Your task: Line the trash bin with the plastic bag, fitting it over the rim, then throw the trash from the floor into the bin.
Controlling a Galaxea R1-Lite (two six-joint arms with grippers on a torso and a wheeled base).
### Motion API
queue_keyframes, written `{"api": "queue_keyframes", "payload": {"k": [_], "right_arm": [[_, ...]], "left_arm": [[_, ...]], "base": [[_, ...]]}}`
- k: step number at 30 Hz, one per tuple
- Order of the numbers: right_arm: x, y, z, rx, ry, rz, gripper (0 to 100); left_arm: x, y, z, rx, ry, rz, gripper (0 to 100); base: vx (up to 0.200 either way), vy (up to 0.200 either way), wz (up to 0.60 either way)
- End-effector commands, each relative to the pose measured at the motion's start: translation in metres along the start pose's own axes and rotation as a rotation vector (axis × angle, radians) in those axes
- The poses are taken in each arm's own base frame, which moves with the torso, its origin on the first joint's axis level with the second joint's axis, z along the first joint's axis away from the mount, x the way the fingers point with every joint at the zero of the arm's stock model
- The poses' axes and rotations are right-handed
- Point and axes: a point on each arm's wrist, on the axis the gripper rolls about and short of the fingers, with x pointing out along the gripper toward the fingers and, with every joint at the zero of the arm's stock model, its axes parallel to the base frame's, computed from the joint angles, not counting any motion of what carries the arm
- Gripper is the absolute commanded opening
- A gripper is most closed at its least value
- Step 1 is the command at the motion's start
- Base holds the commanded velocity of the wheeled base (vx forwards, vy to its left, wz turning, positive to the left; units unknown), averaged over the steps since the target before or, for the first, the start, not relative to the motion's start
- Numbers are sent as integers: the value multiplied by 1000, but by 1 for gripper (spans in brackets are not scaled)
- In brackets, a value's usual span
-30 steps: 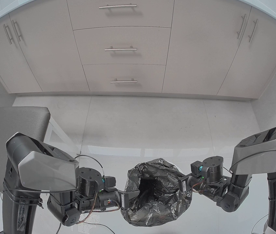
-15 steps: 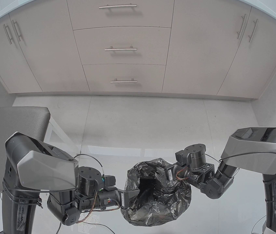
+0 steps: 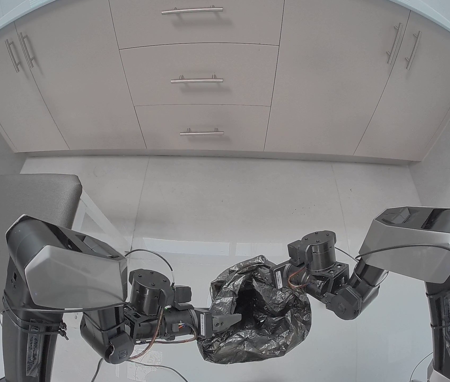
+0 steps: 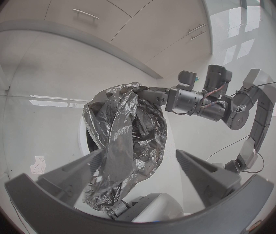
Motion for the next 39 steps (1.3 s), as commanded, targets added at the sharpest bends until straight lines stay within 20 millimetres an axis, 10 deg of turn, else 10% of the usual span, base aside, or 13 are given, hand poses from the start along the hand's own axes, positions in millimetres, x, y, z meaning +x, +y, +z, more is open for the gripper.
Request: {"api": "queue_keyframes", "payload": {"k": [1,14,39], "right_arm": [[0,0,3,2,-10,-1,100],[5,0,11,9,-43,-2,100],[5,1,13,9,-51,1,100]], "left_arm": [[6,6,12,10,-14,14,100],[15,42,48,123,-71,260,100],[16,27,55,169,-246,456,100]], "base": [[0,0,0],[0,0,0],[0,0,0]]}}
